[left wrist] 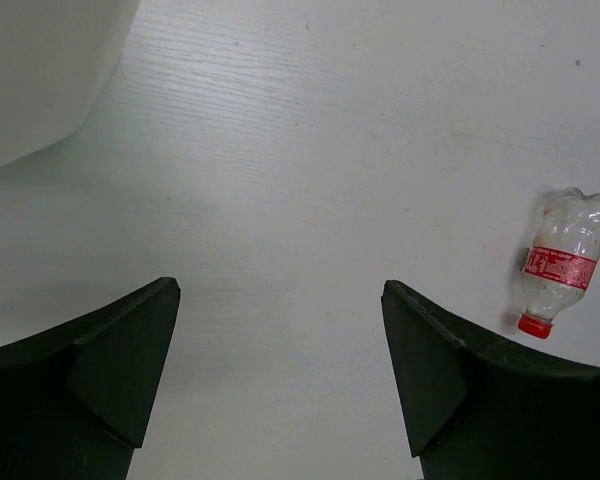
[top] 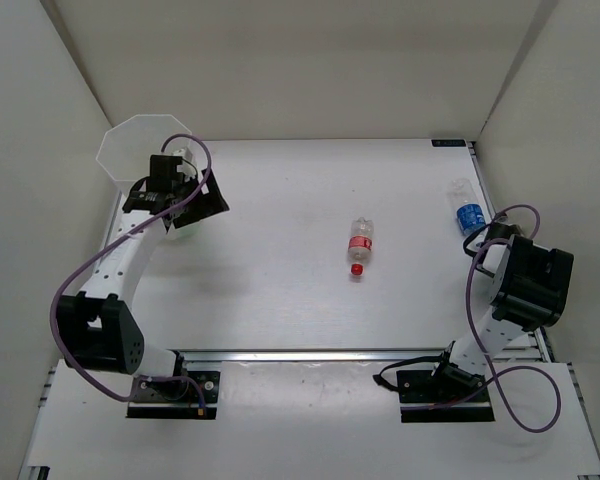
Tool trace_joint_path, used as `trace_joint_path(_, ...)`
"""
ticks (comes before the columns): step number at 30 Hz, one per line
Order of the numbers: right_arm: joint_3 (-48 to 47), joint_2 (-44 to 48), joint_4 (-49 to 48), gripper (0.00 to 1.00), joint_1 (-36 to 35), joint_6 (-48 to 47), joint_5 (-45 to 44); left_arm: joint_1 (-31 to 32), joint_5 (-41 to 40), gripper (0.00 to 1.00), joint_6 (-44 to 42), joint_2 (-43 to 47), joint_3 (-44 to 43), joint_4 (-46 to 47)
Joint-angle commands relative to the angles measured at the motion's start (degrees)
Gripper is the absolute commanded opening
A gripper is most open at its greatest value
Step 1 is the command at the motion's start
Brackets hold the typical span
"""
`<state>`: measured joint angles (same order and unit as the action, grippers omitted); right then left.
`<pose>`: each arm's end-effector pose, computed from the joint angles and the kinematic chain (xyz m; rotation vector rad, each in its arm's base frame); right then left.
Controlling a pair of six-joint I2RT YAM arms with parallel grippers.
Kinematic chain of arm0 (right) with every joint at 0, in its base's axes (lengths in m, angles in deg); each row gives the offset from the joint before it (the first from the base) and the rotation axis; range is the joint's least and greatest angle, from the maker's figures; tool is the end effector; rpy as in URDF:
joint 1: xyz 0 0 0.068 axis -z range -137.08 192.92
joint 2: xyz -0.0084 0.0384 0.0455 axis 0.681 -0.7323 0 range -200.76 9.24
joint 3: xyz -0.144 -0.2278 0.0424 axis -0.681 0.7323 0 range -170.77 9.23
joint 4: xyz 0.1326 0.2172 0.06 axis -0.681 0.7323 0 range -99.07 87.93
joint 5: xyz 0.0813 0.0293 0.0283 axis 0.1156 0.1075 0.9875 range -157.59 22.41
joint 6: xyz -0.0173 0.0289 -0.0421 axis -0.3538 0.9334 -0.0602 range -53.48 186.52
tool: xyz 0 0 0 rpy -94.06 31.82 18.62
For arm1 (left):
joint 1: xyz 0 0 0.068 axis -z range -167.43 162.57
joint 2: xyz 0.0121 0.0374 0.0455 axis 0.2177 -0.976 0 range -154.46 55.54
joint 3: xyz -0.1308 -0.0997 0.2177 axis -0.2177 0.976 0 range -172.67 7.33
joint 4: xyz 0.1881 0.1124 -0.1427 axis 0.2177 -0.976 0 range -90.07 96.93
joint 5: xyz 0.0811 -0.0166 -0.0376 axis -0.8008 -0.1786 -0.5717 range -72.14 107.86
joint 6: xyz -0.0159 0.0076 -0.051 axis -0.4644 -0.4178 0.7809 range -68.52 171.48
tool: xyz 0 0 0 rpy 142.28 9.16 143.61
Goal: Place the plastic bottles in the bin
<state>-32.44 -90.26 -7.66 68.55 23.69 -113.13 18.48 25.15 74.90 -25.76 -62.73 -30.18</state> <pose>0.2554 -0.1508 0.1134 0.0984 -2.7960 1.3947 0.3026 -0.0360 0.3039 -0.3132 2.4222 -0.3857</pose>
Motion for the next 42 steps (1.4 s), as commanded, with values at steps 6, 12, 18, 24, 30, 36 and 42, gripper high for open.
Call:
trace_joint_path(6,-0.4,2.3,-0.4,0.00,-0.9,1.3,-0.3,0.0,-1.5,0.92,1.0,3.6,-1.2,0.4)
trace_joint_path(12,-1.8,9.7,3.5,0.00,-5.8,4.0,-0.9,-0.3,-1.0,0.91,1.1,4.7,-0.4,1.0)
trace_joint_path(18,-10.4,17.5,17.5,0.01,-14.7,14.7,5.6,-0.3,-0.2,0.92,1.3,5.5,0.0,1.2)
trace_joint_path(24,-17.3,23.2,28.1,0.00,-28.9,26.9,20.3,2.3,4.3,0.93,1.1,5.1,-1.5,1.4)
trace_joint_path(30,-17.1,30.8,25.9,0.00,-40.1,36.3,41.7,7.2,9.7,0.98,-0.2,4.7,-4.2,1.2)
trace_joint_path(36,-9.9,36.7,7.0,0.00,-43.2,46.2,72.5,17.7,12.7,0.99,2.4,3.0,-4.9,6.1)
trace_joint_path(42,-12.2,32.3,4.0,0.00,-48.1,52.5,83.1,26.6,5.4,0.99,5.5,0.3,-7.4,13.4)
